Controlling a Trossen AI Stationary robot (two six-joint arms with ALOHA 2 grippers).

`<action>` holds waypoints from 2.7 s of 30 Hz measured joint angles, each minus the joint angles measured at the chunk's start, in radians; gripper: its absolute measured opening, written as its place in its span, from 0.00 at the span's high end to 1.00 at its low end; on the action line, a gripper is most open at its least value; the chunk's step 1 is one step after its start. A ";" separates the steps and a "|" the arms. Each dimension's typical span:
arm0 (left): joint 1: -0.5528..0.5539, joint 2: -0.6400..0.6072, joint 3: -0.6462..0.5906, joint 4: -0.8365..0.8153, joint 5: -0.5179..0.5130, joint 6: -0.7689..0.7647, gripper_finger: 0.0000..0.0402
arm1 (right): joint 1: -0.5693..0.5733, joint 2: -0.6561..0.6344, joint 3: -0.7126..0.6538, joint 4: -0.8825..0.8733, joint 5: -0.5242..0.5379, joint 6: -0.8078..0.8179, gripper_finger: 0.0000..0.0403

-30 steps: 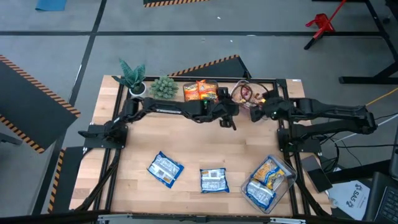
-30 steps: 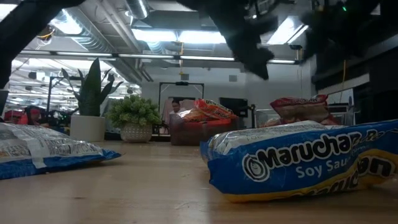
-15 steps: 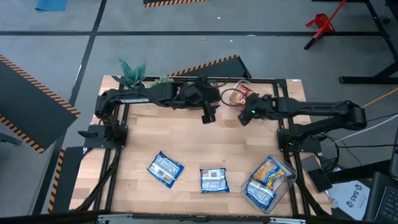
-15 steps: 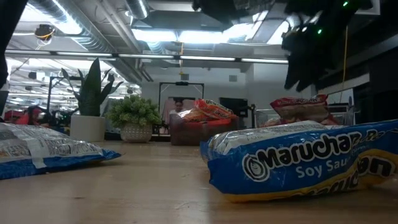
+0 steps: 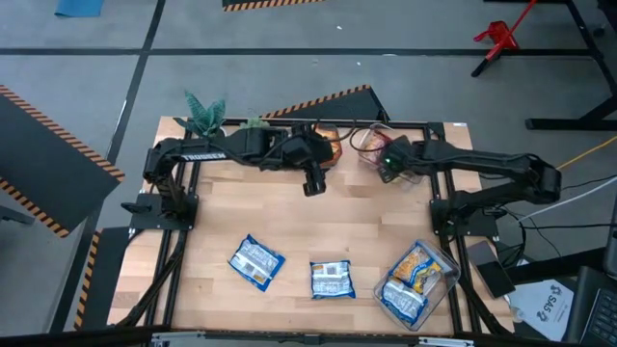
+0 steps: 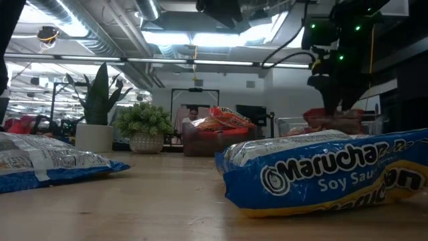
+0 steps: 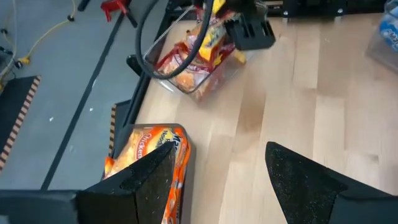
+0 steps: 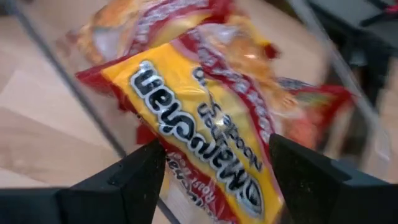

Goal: Sort Maruchan noodles
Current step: Put the red noodle pack into the top transparent bin, then put the blue noodle pack into the bottom transparent bin

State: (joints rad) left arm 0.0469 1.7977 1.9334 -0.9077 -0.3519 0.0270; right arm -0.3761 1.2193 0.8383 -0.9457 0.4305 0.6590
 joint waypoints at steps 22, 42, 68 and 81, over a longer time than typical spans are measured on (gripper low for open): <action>-0.011 -0.013 -0.001 -0.114 0.039 -0.084 0.39 | 0.003 -0.031 0.057 0.106 -0.109 -0.099 0.33; -0.317 -0.313 -0.262 -0.182 0.022 -0.523 0.39 | 0.527 0.010 0.056 0.360 -0.414 -0.113 0.33; -0.574 -0.416 -1.016 0.675 -0.119 -1.022 0.39 | 1.046 0.637 0.421 0.527 -0.136 -0.433 0.33; -0.573 -0.416 -1.016 0.690 -0.243 -1.099 0.39 | 1.145 0.835 0.429 0.576 0.170 -0.367 0.33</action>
State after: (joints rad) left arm -0.5262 1.3819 0.9169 -0.2175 -0.5947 -1.0716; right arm 0.7689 2.0543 1.2672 -0.3697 0.6004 0.2917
